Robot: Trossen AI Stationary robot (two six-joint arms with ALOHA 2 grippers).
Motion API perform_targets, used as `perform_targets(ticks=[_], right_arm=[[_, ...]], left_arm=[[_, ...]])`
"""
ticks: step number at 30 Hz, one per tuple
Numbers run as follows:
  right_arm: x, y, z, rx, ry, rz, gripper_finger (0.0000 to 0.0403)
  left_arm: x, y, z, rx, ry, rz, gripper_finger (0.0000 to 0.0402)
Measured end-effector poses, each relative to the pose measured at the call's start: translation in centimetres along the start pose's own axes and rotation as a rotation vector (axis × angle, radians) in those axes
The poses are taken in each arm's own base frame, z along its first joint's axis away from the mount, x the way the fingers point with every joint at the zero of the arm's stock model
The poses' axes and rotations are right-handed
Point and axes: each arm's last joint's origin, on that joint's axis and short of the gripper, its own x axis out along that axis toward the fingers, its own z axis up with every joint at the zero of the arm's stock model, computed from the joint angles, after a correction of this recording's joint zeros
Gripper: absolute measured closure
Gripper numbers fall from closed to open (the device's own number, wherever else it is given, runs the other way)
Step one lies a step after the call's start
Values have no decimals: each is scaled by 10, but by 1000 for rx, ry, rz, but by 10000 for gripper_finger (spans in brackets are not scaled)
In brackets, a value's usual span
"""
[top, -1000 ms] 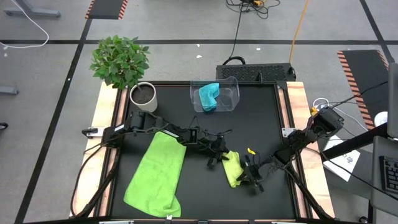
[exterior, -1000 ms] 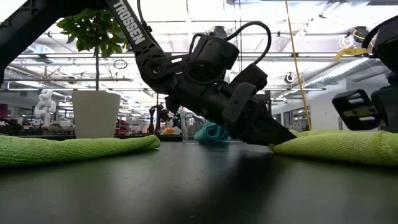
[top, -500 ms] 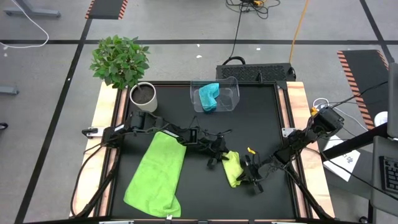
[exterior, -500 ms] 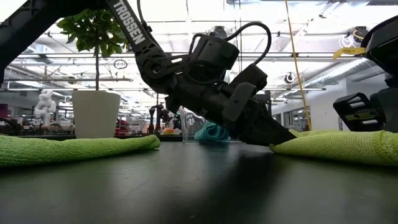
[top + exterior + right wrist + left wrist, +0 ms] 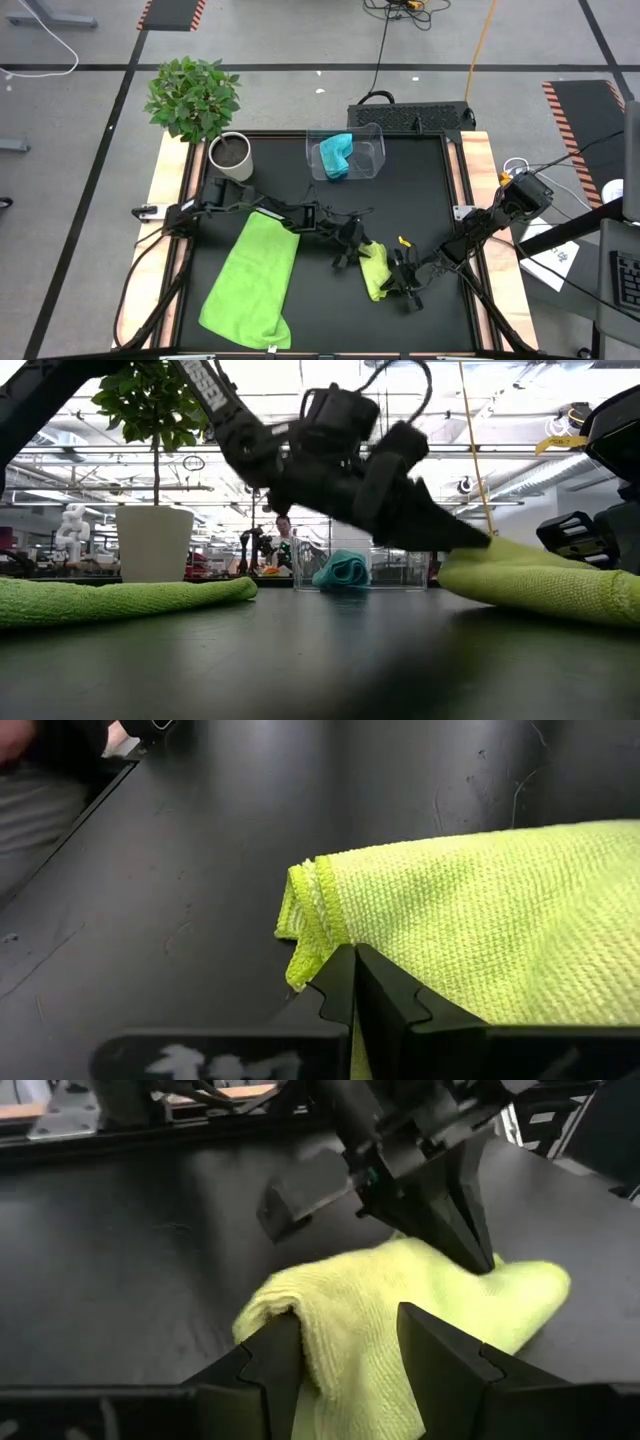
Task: Fold microfiber towels
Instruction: Fold the light green microfiber cloth, then put the folded light green microfiber cloth into the transparent bin
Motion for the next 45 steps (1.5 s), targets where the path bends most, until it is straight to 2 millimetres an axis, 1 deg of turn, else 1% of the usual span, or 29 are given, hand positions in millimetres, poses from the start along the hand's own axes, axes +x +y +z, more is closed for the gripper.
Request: perform_targets(ticks=[5,8,12,15,20,23,27,29,32,34,39,42,45], right_arm=[[0,1,1,-36,-13,6,399],[0,1,1,-38,-15,7,399],[0,1,2,-43,-20,9,399],[0,1,3,-56,-25,13,399],[0,3,4,-153,-41,41,399],[-1,5,10,-229,-96,69,399],[-3,8,16,-313,-156,115,399],[-4,9,19,-340,-176,119,399],[-6,11,23,-346,-222,126,399],[-9,11,28,-331,-263,131,399],[-24,10,49,-205,-381,149,399],[-36,10,59,-159,-428,166,399],[-45,10,63,-137,-433,173,399]], left_arm=[[-12,1,18,6,16,29,238],[-16,2,24,16,24,47,238],[-19,2,25,24,50,76,238],[-23,2,29,22,61,80,238],[-34,-1,45,27,69,74,238],[-46,-9,60,26,84,63,238],[-63,-23,81,54,115,37,238],[-71,-31,91,77,123,57,238],[-82,-41,102,107,151,106,238],[-87,-46,103,109,193,119,238],[-87,-52,101,114,240,136,238],[-88,-54,98,107,269,134,238],[-87,-54,88,94,287,173,238]])
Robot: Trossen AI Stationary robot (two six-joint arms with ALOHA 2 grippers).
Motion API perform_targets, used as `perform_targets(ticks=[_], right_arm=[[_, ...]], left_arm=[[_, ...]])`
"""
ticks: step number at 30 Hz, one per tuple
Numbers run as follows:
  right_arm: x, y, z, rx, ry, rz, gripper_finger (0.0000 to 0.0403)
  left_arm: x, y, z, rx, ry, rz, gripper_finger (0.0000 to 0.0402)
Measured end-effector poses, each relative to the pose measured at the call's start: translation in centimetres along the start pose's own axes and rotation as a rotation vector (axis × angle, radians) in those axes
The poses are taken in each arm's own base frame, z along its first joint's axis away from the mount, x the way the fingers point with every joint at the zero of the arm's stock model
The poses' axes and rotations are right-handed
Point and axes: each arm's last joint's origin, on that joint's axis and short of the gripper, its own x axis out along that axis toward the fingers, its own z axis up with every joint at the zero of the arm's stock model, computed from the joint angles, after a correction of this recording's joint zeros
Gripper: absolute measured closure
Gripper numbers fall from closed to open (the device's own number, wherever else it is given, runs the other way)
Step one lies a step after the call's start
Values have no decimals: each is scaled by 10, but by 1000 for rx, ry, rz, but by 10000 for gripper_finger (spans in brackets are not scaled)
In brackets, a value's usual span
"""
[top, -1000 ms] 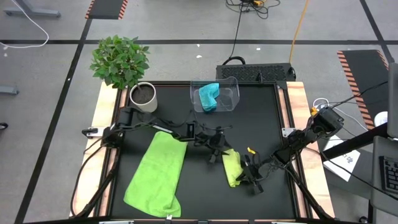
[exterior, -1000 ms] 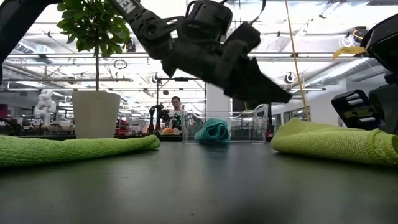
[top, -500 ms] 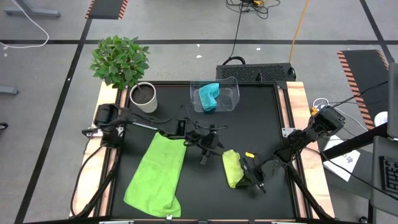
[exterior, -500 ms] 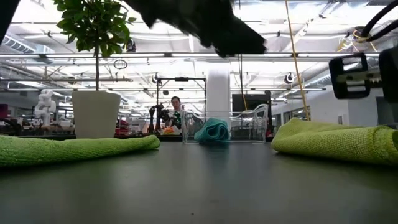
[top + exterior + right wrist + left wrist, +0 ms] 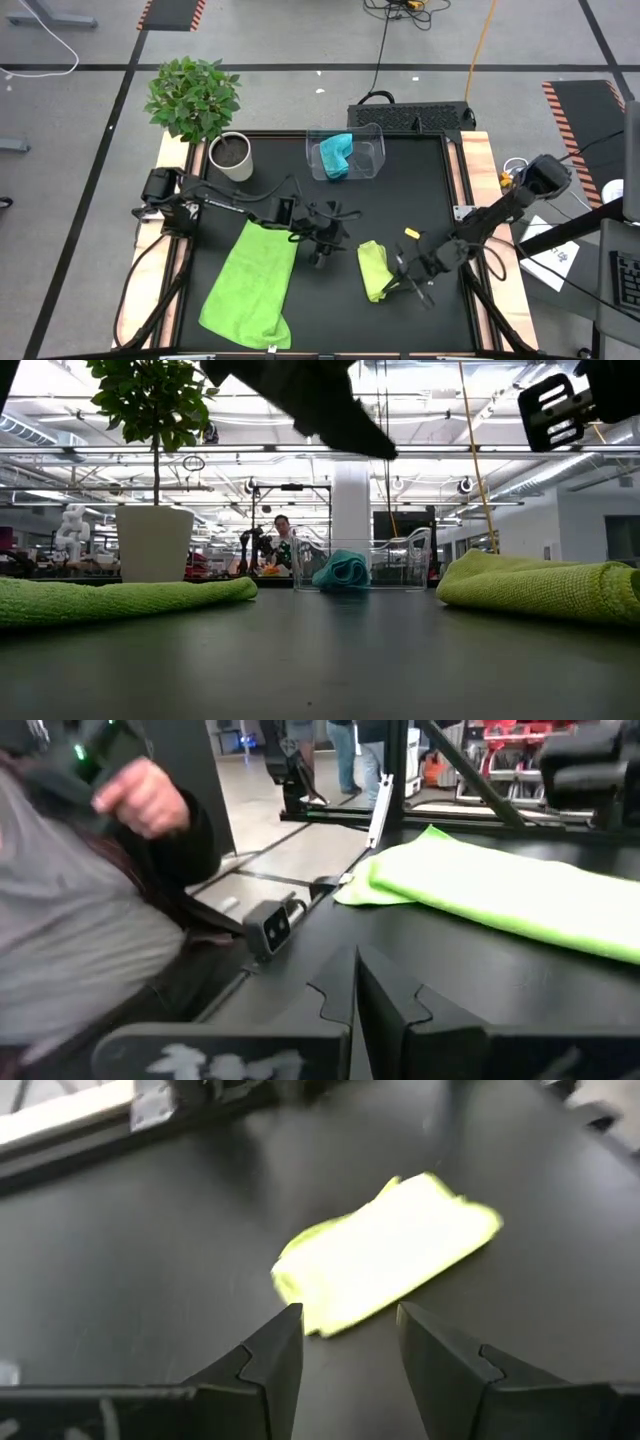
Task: Fold microfiber towels
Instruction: Put the folded light green microfiber cloth into the transparent bin
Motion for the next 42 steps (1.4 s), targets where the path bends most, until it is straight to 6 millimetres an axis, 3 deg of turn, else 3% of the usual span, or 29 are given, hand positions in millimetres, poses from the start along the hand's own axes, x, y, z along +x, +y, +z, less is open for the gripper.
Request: perform_targets(ticks=[2,7,14,22,30,35,42], right_arm=[[-5,-2,6,62,-11,-14,399],[-17,-19,18,432,-73,-187,399],[-35,-44,3,657,94,-425,393],[-47,-59,-6,966,215,-459,292],[-44,-65,-18,1197,347,-426,183],[-46,-64,-30,1277,473,-480,166],[-50,-64,-39,1321,550,-565,165]], left_arm=[[2,-1,-8,-14,21,26,238],[8,0,-30,-45,35,51,238],[14,-14,-56,-4,-85,35,238],[14,-30,-71,27,-214,-56,238],[20,-41,-77,38,-190,-64,238],[25,-43,-84,26,-139,-13,238],[28,-47,-83,19,-184,-136,238]])
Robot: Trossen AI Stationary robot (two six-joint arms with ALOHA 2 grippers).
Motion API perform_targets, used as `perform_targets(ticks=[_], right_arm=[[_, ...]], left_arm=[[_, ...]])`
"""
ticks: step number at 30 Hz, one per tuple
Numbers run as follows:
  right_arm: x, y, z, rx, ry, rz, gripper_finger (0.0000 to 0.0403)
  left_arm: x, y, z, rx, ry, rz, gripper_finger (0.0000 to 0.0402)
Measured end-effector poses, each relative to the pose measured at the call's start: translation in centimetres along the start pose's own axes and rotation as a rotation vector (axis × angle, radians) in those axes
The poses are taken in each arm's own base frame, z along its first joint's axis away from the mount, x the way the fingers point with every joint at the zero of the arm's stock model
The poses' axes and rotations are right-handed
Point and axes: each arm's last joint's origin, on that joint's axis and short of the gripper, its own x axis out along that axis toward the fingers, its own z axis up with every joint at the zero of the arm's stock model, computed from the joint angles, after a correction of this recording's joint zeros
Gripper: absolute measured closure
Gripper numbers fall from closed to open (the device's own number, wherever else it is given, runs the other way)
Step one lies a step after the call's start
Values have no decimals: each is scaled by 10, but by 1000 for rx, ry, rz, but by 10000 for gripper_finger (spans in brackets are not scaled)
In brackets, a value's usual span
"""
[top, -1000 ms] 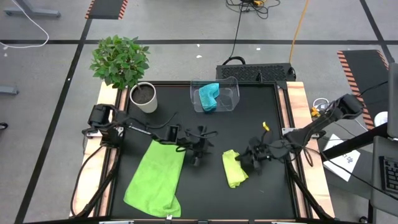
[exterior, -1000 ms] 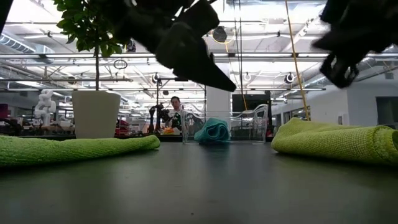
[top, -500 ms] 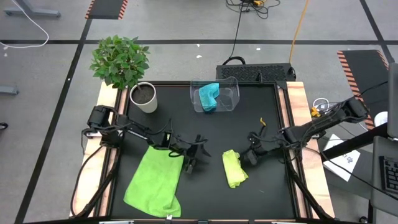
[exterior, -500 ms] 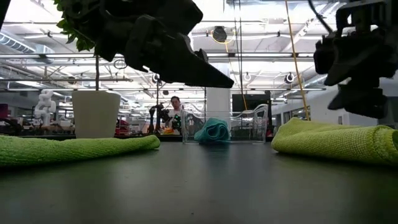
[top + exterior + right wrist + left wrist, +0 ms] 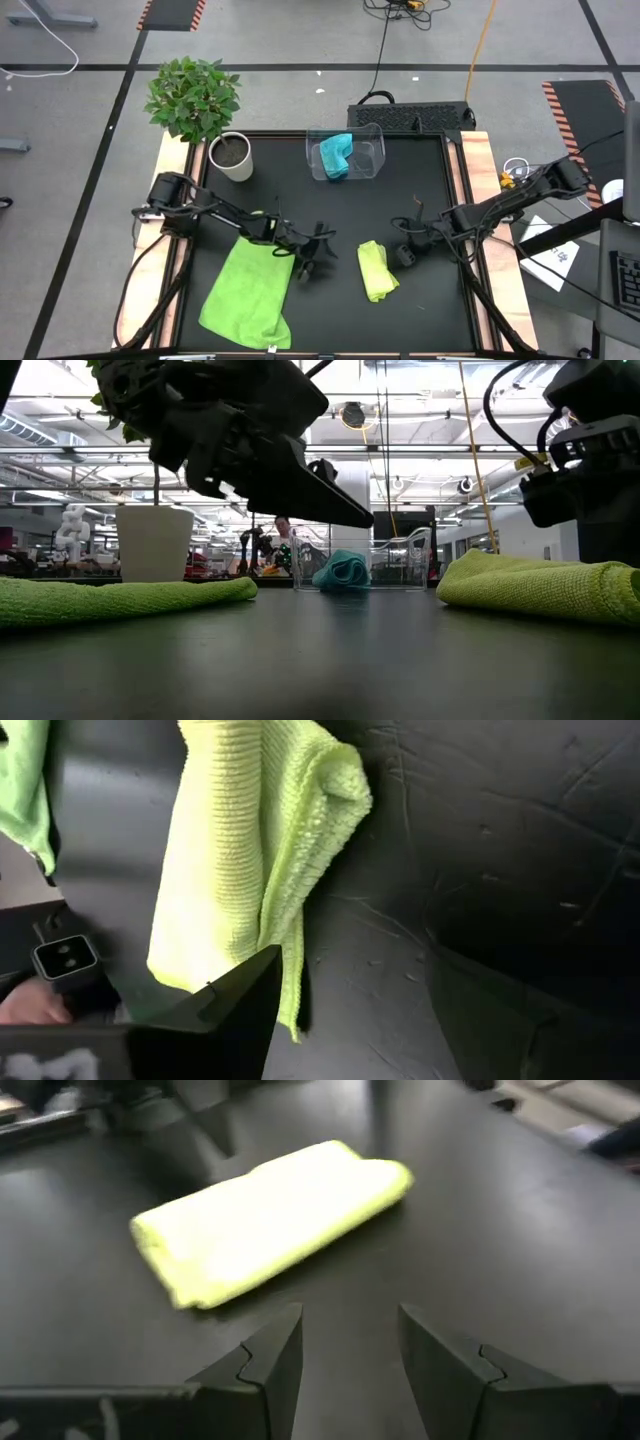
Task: Fold microfiber towels
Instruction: Put the folded light green microfiber cloth into the transparent bin
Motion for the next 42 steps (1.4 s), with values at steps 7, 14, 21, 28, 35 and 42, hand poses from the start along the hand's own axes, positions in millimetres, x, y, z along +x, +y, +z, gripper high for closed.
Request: perform_targets(ticks=[7,14,21,28,35,42], right_arm=[[8,3,3,-10,-10,25,165],[21,5,6,-11,26,44,165],[31,10,11,-39,52,116,165],[39,12,15,-49,66,163,165],[39,16,18,-76,35,212,165],[39,17,18,-100,49,228,165]], left_arm=[[22,-8,-7,39,-119,-66,238],[57,2,-2,28,-117,-68,238],[78,16,-5,-18,-64,-66,238],[79,23,-2,-30,-86,-87,238],[81,26,8,-9,-116,-123,238],[89,28,15,-68,-61,-215,238]])
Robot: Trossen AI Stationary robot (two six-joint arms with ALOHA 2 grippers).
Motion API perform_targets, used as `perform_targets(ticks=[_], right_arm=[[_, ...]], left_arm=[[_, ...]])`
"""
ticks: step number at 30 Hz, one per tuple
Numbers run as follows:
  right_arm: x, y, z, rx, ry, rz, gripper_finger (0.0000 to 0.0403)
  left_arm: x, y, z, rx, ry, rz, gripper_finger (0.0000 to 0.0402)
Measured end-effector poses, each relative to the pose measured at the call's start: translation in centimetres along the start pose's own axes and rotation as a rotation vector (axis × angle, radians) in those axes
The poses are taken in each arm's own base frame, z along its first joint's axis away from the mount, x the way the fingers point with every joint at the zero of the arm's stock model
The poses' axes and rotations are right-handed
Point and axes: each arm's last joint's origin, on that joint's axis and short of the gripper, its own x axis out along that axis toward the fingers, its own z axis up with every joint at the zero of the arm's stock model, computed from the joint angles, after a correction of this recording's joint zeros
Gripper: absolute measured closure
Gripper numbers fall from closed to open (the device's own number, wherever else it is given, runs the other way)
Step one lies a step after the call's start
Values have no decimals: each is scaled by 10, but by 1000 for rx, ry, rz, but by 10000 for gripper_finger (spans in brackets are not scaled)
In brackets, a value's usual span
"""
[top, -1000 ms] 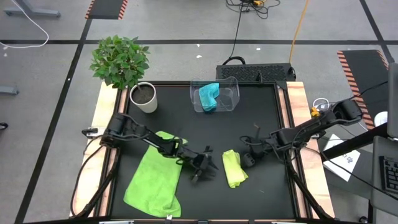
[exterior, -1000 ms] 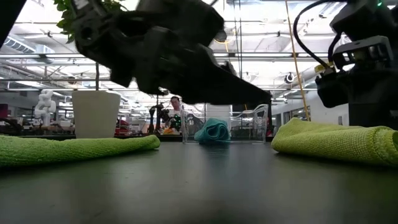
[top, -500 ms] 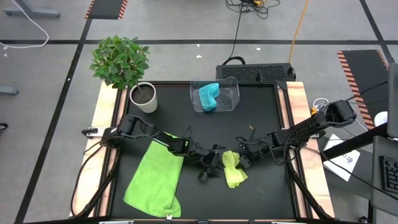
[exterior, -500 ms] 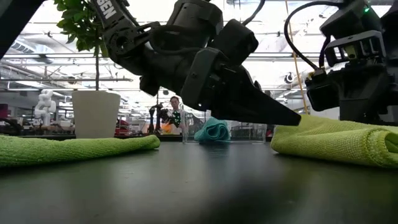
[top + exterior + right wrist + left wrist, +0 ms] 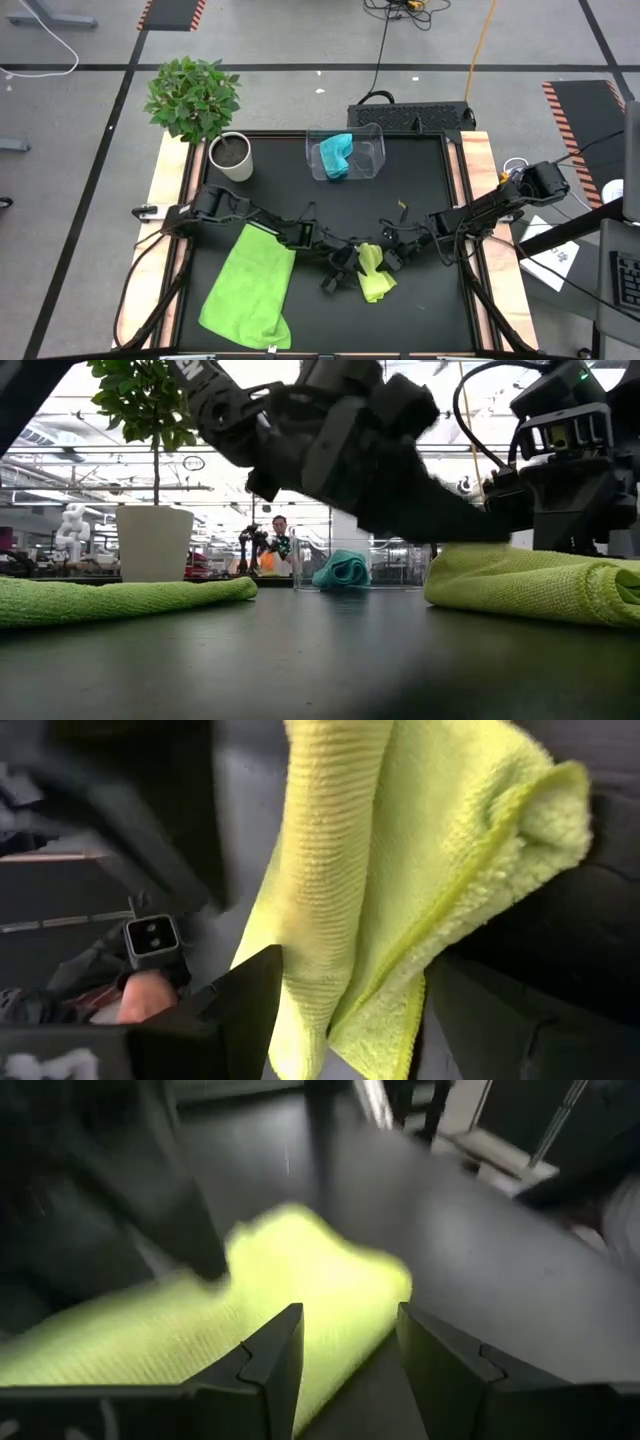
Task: Fold microfiber towels
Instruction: Put the folded light green microfiber cloth into the transparent bin
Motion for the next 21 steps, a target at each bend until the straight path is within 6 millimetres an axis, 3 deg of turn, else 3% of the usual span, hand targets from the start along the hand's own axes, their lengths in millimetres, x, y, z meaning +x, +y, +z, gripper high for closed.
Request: perform_targets(ticks=[4,10,21], right_arm=[[0,-1,0,-11,-2,10,165],[-1,-5,-2,-2,2,10,165],[-2,-8,-3,-38,24,-13,183]], left_arm=[[15,6,-17,-67,43,-5,238],[30,29,-17,-122,19,1,238],[30,39,-15,-135,34,-7,238]])
